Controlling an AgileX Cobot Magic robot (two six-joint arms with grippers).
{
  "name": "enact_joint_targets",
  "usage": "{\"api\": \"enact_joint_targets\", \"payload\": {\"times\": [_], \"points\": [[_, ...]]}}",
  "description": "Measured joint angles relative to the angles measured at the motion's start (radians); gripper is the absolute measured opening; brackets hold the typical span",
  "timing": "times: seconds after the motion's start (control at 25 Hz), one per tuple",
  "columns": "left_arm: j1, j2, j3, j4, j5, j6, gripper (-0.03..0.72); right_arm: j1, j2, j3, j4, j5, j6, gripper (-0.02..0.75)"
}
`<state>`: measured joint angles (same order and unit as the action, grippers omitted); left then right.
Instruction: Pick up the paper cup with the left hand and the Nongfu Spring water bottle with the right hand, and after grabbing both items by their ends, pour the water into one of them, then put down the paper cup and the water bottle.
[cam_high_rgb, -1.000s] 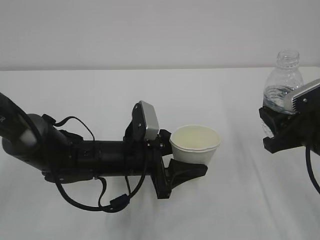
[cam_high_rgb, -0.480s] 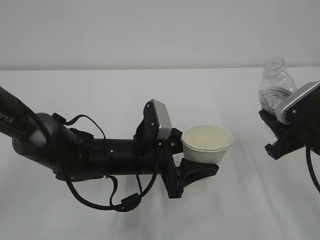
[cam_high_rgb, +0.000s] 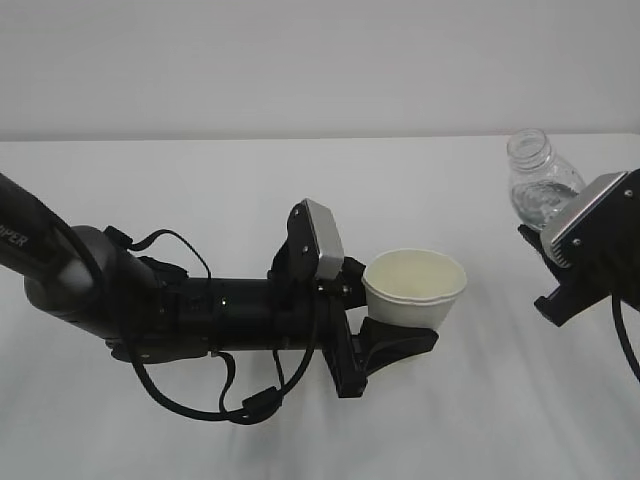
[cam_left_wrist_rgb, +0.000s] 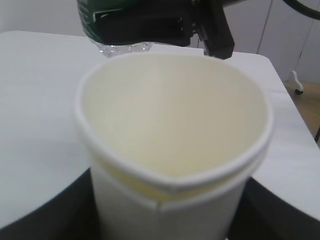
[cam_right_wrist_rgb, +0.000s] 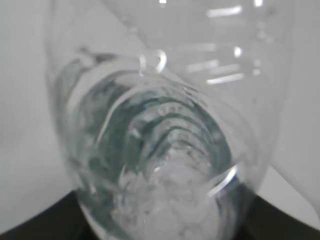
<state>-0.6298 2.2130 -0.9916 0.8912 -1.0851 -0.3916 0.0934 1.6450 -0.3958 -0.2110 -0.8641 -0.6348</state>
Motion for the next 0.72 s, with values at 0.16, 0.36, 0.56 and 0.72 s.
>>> {"api": "enact_joint_targets", "payload": {"times": [0.16, 0.36, 0.56, 0.72], "points": [[-0.002, 0.000, 0.000, 0.003, 0.000, 0.000, 0.461, 0.000, 0.002, 0.000, 0.000, 0.000, -0.022, 0.365], [-0.002, 0.000, 0.000, 0.003, 0.000, -0.002, 0.461, 0.000, 0.013, 0.000, 0.000, -0.008, -0.097, 0.365], [-0.002, 0.000, -0.008, 0.006, 0.000, -0.002, 0.461, 0.000, 0.013, 0.000, 0.000, -0.029, -0.158, 0.365], [-0.002, 0.000, -0.019, 0.008, 0.000, -0.009, 0.461, 0.000, 0.013, 0.000, -0.001, -0.038, -0.220, 0.365]]}}
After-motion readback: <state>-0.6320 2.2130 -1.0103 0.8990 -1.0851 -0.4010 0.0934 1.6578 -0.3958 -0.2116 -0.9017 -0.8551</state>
